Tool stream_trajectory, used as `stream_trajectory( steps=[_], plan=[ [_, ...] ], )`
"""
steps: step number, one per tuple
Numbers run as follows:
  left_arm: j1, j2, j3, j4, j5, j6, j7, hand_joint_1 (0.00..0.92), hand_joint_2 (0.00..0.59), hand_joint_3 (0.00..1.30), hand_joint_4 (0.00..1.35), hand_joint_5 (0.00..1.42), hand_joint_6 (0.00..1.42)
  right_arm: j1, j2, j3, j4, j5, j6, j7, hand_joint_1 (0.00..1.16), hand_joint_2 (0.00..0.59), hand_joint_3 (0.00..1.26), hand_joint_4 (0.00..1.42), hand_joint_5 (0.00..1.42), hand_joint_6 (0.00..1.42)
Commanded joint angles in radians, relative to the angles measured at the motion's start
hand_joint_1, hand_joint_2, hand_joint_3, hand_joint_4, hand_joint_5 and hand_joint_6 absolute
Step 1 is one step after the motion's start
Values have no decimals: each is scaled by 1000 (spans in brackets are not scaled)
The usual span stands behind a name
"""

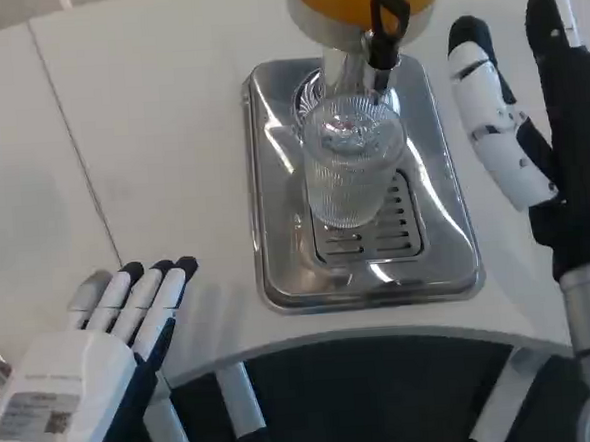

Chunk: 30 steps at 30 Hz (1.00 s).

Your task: Grasp the cup under the faucet to collect the drink, then remove the cup.

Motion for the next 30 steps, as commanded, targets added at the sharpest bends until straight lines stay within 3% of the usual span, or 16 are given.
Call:
stream_trajectory(
  steps=[1, 15, 20, 25, 30],
  plan=[
    [38, 5, -1, 10, -14, -16, -7, 0, 30, 0, 0, 0, 0, -28, 41, -14, 31, 62, 14, -15, 196, 519, 0, 0, 0, 0],
    [57, 3, 2, 13, -26, -11, -6, 0, 37, 0, 0, 0, 6, -122, 28, 1, 170, 177, -16, -32, 210, 516, 0, 0, 0, 0],
    [64, 2, 8, 15, -29, -9, -6, 0, 39, 0, 0, 0, 8, -151, 4, -5, 215, 220, -44, -18, 204, 516, 0, 0, 0, 0],
    [63, 2, 9, 21, -31, -10, -4, 0, 40, 0, 0, 0, 10, -152, -8, 0, 222, 249, -75, -15, 200, 516, 0, 0, 0, 0],
    [53, 1, 9, 27, -34, -11, -2, 0, 39, 0, 0, 0, 10, -149, -5, 44, 193, 247, -79, -3, 196, 516, 0, 0, 0, 0]
  ],
)
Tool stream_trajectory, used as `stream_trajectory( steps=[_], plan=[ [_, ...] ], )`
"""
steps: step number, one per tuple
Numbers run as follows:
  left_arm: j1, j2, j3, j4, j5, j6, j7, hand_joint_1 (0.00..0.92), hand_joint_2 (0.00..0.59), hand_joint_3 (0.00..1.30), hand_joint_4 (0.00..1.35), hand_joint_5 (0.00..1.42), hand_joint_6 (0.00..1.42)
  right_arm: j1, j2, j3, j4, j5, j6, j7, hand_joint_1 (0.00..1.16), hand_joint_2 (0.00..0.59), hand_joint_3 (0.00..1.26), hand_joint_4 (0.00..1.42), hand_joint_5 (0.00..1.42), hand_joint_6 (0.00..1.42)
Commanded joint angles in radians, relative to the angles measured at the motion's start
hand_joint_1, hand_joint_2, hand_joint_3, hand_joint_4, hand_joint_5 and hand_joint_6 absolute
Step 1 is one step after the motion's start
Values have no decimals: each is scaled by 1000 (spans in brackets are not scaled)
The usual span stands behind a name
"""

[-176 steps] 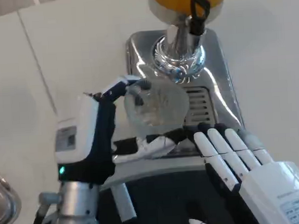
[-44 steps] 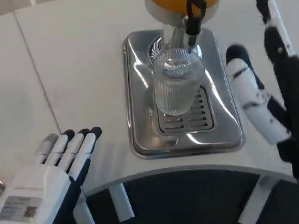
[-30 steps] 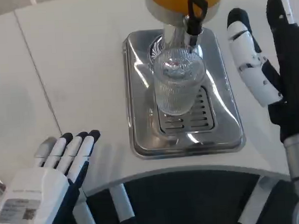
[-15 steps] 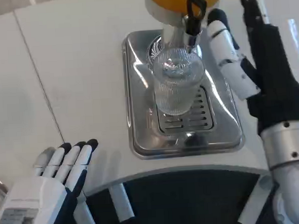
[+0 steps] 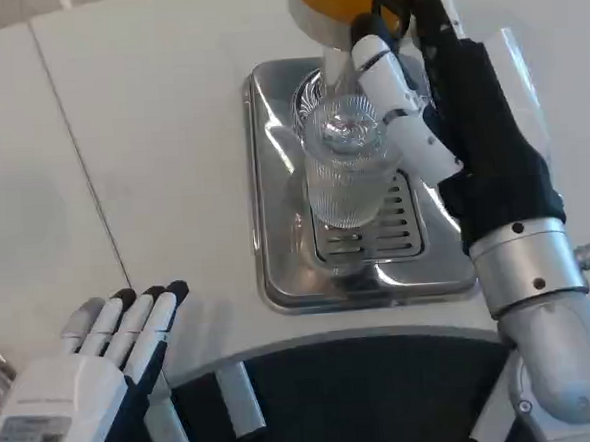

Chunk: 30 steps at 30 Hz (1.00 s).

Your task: Grasp the cup under the faucet to collect the drink, then remove the cup.

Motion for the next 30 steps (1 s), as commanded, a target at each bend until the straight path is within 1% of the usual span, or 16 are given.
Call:
stream_trajectory(
  steps=[1, 3, 5, 10, 15, 16, 17, 18, 19, 20, 21, 26, 29, 30],
  plan=[
    [-1, 0, 3, 12, -8, -5, -2, 0, 39, 0, 0, 0, 10, 2, -5, 43, -33, -4, -21, 13, 195, 516, 0, 0, 0, 0],
    [-5, 0, 3, 14, -11, -4, -3, 0, 39, 0, 0, 0, 10, 8, -8, 62, -42, -12, -21, 18, 194, 516, 0, 0, 0, 0],
    [-6, 0, 3, 16, -12, -5, -3, 0, 39, 0, 0, 0, 10, 12, -11, 71, -42, -18, -18, 20, 193, 516, 0, 0, 0, 0],
    [-7, 2, 3, 21, -17, -7, -2, 0, 39, 0, 0, 0, 10, -3, -6, 60, -25, -22, -3, 13, 191, 516, 0, 0, 0, 0],
    [-11, 4, 6, 25, -20, -9, 2, 0, 39, 0, 0, 0, 10, -29, -9, 73, -3, -47, 22, 26, 183, 510, 0, 0, 0, 0],
    [-13, 5, 7, 26, -21, -9, 2, 0, 39, 0, 0, 0, 10, -39, -11, 78, 0, -58, 34, 33, 150, 500, 0, 0, 0, 0],
    [-14, 5, 8, 28, -23, -10, 2, 0, 39, 0, 0, 0, 10, -48, -14, 82, 2, -69, 44, 40, 142, 498, 0, 0, 0, 0],
    [-15, 6, 9, 30, -25, -10, 2, 0, 39, 0, 0, 0, 10, -57, -18, 87, 2, -83, 55, 47, 92, 482, 0, 0, 0, 0],
    [-16, 7, 10, 31, -26, -11, 2, 0, 39, 0, 0, 0, 10, -65, -25, 94, 0, -99, 65, 56, 42, 484, 0, 0, 0, 0],
    [-18, 8, 11, 35, -29, -11, 2, 0, 39, 0, 0, 0, 10, -70, -32, 103, -7, -118, 79, 67, 16, 471, 0, 0, 0, 0],
    [-19, 9, 13, 38, -32, -12, 4, 0, 39, 0, 0, 0, 10, -73, -37, 109, -12, -132, 89, 76, 3, 470, 0, 0, 0, 0],
    [-35, 14, 16, 52, -44, -19, 12, 0, 39, 0, 0, 0, 10, -83, -79, 157, -35, -216, 114, 143, 0, 467, 0, 0, 0, 0],
    [-48, 14, 16, 59, -47, -21, 12, 0, 39, 0, 0, 0, 10, -97, -103, 192, -43, -289, 129, 195, 0, 469, 1, 0, 0, 0],
    [-51, 12, 16, 60, -48, -20, 12, 0, 40, 0, 0, 0, 9, -101, -108, 200, -44, -309, 133, 209, 0, 480, 3, 0, 0, 0]
  ],
)
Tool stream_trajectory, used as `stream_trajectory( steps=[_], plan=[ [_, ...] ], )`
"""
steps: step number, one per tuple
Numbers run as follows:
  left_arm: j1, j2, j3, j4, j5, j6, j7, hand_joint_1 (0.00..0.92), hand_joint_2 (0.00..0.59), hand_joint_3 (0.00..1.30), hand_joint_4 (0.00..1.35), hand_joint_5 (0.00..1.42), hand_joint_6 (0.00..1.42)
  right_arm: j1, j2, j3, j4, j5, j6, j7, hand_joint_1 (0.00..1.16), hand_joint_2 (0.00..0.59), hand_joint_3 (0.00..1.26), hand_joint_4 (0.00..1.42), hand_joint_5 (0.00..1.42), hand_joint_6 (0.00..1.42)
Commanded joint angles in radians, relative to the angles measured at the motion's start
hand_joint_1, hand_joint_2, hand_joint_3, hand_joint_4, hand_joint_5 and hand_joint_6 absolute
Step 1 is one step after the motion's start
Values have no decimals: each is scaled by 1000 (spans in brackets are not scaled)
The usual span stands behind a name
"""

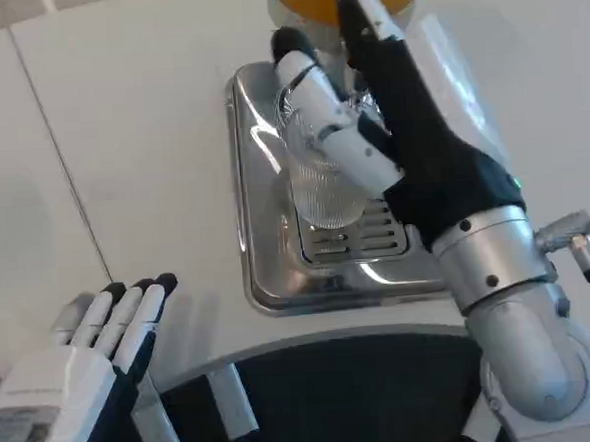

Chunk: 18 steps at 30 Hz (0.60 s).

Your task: Grasp the cup under the faucet to collect the drink, then remove the cup.

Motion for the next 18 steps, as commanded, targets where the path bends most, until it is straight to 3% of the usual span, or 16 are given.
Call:
stream_trajectory(
  steps=[1, 8, 12, 18],
  plan=[
    [-8, -1, 2, 15, -6, -10, 12, 0, 40, 0, 0, 0, 8, -30, -36, 60, -14, -89, 24, 90, 0, 483, 5, 0, 0, 0],
    [-28, -20, -3, 24, 2, 4, 27, 0, 40, 0, 0, 0, 1, -74, -64, 114, -8, -301, 58, 230, 0, 507, 29, 0, 0, 0],
    [-53, -36, -2, 35, 12, 22, 44, 0, 40, 0, 0, 0, 0, -84, -57, 123, -11, -402, 59, 295, 0, 518, 42, 0, 0, 0],
    [-147, -61, -1, 85, 21, 72, 86, 0, 40, 0, 0, 0, 0, -79, -31, 91, -42, -447, 54, 357, 0, 527, 43, 0, 0, 0]
  ],
)
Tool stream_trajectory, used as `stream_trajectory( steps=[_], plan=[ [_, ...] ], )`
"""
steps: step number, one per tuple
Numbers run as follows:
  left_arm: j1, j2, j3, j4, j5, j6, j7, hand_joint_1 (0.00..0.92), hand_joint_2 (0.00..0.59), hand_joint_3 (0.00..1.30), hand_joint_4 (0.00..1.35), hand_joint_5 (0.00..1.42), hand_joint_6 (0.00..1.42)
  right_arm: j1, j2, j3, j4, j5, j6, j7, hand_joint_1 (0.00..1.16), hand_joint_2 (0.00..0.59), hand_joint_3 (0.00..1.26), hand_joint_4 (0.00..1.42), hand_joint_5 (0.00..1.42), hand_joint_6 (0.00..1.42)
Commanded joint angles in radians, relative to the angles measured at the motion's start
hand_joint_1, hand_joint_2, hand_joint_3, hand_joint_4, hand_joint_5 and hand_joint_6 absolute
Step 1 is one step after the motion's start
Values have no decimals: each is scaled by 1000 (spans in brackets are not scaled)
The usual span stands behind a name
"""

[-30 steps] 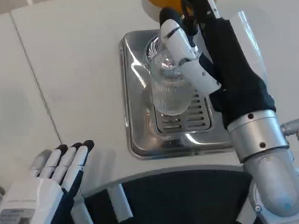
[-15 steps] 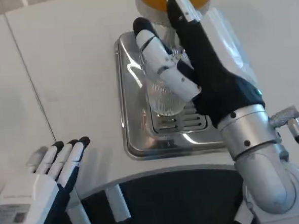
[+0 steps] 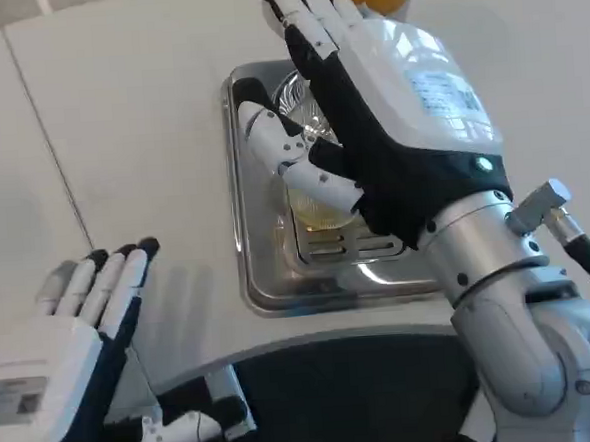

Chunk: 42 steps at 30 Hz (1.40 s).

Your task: Grasp the cup under the faucet to collect the drink, then remove the cup.

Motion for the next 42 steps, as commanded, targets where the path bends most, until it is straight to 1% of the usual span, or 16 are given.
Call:
stream_trajectory(
  steps=[1, 6, 13, 19, 26, 34, 39, 42],
  plan=[
    [-68, -18, -6, 54, 16, 35, 37, 0, 40, 0, 0, 0, 0, 6, 23, -9, -21, -3, -13, 57, 0, 528, 43, 0, 0, 0],
    [-139, -20, -28, 109, 21, 57, 61, 4, 44, 0, 0, 0, 4, 12, 40, -14, -36, -36, -22, 78, 0, 531, 47, 0, 0, 0],
    [-231, -41, -86, 153, 35, 84, 75, 15, 44, 0, 0, 0, 8, 20, 65, -20, -42, -65, -27, 92, 0, 535, 52, 0, 0, 0],
    [-277, -59, -129, 172, 45, 99, 77, 22, 45, 0, 0, 0, 10, 27, 74, -33, -43, -71, -35, 96, 0, 535, 53, 0, 0, 0],
    [-309, -66, -159, 189, 50, 108, 81, 34, 47, 0, 0, 0, 14, 34, 82, -43, -35, -72, -42, 98, 0, 535, 53, 0, 0, 0],
    [-373, -76, -199, 233, 48, 116, 79, 40, 50, 0, 0, 2, 22, 43, 95, -75, -44, -66, -37, 94, 0, 541, 53, 0, 0, 0],
    [-393, -71, -218, 245, 47, 112, 79, 42, 53, 0, 0, 4, 24, 95, 130, -88, -79, -69, -31, 61, 0, 544, 54, 0, 0, 0],
    [-392, -66, -223, 243, 47, 111, 78, 42, 53, 0, 0, 4, 25, 142, 166, -102, -100, -57, -20, 19, 0, 551, 54, 0, 0, 0]
  ],
)
